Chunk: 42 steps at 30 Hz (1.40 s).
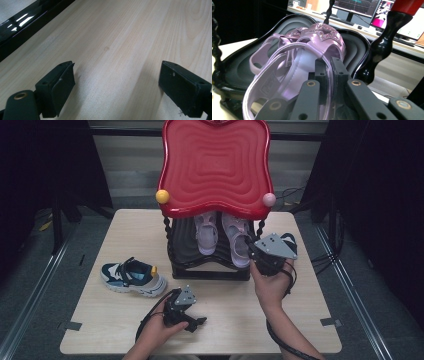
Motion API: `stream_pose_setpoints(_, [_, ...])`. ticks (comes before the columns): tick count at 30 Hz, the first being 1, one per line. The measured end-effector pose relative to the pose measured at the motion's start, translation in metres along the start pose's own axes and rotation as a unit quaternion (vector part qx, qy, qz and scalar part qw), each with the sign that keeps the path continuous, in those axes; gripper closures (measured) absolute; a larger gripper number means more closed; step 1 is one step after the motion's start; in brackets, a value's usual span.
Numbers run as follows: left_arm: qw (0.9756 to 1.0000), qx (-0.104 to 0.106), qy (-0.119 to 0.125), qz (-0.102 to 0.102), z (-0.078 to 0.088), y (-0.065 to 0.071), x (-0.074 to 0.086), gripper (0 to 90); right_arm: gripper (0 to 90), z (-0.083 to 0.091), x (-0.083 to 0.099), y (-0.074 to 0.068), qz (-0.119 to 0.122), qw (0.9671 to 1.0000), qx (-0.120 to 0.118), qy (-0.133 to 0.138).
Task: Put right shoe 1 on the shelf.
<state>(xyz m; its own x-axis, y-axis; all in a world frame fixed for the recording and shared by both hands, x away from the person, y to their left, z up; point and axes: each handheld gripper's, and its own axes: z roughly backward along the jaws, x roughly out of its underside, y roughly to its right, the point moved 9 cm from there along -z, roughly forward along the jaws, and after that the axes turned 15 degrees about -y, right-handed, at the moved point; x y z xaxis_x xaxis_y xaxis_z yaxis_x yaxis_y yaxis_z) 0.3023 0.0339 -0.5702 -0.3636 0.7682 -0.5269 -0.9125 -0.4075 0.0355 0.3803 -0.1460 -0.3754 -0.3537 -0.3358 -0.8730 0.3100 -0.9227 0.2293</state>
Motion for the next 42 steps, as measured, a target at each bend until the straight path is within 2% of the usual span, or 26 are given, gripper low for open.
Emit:
stream_pose_setpoints(7, [1.0, 0.0, 0.0, 0.0, 0.0, 0.0, 0.0, 12.7, 84.8, -0.011, -0.001, -0.002, -0.008, 0.9999, 0.01, -0.002])
stream_pose_setpoints(16, [1.0, 0.001, -0.001, 0.0, 0.0, 0.0, 0.0, 12.7, 84.8, -0.022, 0.002, -0.003, -0.009, 0.9994, 0.034, 0.001])
stream_pose_setpoints(21, [1.0, 0.001, -0.001, 0.0, 0.0, 0.0, 0.0, 12.7, 84.8, -0.028, 0.004, -0.004, -0.021, 0.9991, 0.035, 0.007])
stream_pose_setpoints(32, [1.0, 0.001, 0.0, 0.0, 0.0, 0.0, 0.0, 12.7, 84.8, -0.037, -0.004, -0.012, -0.02, 0.9985, 0.05, 0.014])
stream_pose_setpoints(34, [1.0, 0.0, 0.0, 0.0, 0.0, 0.0, 0.0, 12.7, 84.8, -0.039, -0.005, -0.012, -0.015, 0.998, 0.061, 0.011])
stream_pose_setpoints(42, [1.0, 0.0, 0.0, 0.0, 0.0, 0.0, 0.0, 12.7, 84.7, -0.049, -0.005, -0.01, -0.03, 0.9965, 0.077, 0.009])
